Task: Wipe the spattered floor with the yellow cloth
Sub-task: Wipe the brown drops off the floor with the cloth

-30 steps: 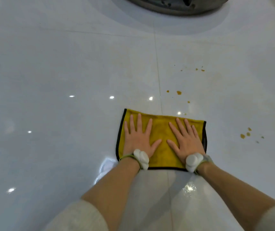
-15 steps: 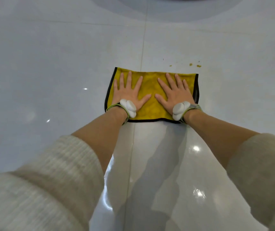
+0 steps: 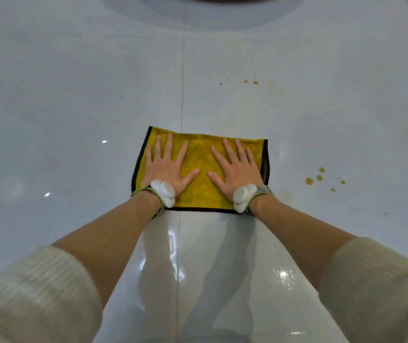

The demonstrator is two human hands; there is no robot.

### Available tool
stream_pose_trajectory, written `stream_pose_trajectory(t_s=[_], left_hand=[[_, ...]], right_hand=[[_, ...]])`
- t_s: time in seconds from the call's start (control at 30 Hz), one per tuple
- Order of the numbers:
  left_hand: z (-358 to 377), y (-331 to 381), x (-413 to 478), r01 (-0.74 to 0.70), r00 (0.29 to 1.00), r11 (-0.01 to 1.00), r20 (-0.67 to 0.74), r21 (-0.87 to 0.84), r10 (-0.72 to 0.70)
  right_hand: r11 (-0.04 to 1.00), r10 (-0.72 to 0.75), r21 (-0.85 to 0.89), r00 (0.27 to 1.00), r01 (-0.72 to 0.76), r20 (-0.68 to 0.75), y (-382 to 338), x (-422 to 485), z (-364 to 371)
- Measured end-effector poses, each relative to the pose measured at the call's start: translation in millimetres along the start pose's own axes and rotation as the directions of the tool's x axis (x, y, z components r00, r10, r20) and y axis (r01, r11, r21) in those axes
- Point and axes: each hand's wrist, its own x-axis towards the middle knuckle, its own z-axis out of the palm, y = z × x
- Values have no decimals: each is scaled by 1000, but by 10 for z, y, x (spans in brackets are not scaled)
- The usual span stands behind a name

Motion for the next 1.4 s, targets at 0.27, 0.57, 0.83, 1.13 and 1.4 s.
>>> stream_pose_trajectory(t_s=[0.27,0.57,0.83,1.13,1.4], left_hand=[[106,533,-1110,-68,998,998,6,-18,68],[130,1128,-1254,-123,992,992,31,-10,123],[70,1463,-238,-37,999,999,7,-32,37],[12,1491,596,15,1000,999,10,-31,-14],[128,1432,-402,-3,1000,999,-4,-36,3]], right_hand=[[999,50,8,998,-51,46,-50,-1282,134],[998,69,2,998,-69,15,385,-1785,224],[996,90,18,996,-90,-2,1156,-840,101],[998,67,3,998,-67,-3,1506,-38,29],[1000,15,-4,1000,-15,26,1106,-941,103]])
